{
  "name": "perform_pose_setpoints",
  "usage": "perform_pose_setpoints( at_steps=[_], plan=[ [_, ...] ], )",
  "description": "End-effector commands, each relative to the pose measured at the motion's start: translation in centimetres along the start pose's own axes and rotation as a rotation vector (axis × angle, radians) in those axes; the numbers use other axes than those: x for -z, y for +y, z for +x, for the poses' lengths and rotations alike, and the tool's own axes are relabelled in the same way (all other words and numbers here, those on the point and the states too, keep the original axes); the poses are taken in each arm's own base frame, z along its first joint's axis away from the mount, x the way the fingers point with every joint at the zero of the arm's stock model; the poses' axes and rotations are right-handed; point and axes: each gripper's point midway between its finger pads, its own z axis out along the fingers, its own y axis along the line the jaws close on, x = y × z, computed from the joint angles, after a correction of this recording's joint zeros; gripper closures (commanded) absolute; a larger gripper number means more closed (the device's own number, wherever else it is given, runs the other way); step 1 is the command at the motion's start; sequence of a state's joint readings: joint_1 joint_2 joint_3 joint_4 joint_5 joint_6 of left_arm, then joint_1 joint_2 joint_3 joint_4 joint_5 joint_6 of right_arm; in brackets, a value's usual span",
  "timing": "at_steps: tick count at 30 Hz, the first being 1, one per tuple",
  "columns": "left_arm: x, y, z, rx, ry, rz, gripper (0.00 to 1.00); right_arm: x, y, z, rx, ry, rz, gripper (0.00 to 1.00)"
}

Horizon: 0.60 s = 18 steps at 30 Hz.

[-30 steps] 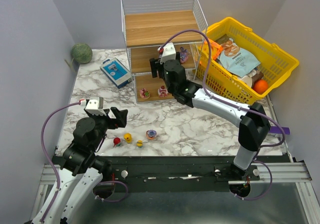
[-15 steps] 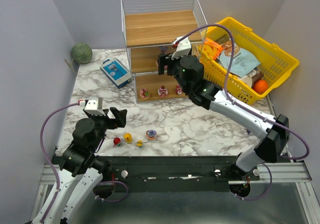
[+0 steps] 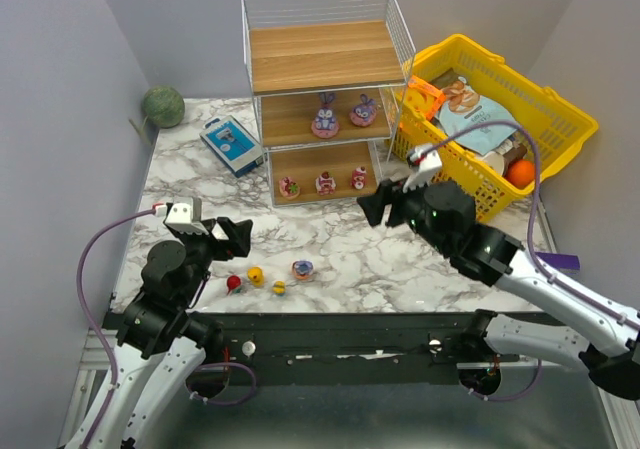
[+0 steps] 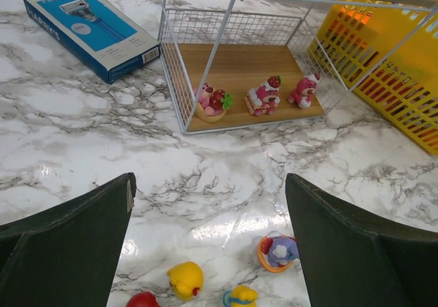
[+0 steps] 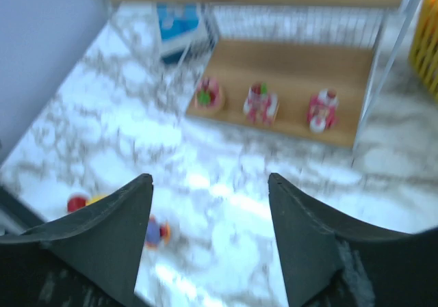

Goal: Place and organize the plastic toys onto the shelf

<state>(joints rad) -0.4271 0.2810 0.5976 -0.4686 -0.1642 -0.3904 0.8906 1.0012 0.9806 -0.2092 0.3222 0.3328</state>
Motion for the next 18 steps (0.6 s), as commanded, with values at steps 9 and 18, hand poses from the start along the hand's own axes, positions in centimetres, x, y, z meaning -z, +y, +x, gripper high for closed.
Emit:
perform_pose_setpoints(
  at_steps=[9,18],
  plan=[
    [0.7,0.2,0.0,0.005,-0.015,0.003,0.01,3.6,8.0,21.1,-0.15,0.42,-0.237,0.57],
    [0.5,0.1,0.2,0.001,-0.005,0.004,0.01,0.6,10.6,26.7,-0.067,0.364,-0.024,0.39]
  ],
)
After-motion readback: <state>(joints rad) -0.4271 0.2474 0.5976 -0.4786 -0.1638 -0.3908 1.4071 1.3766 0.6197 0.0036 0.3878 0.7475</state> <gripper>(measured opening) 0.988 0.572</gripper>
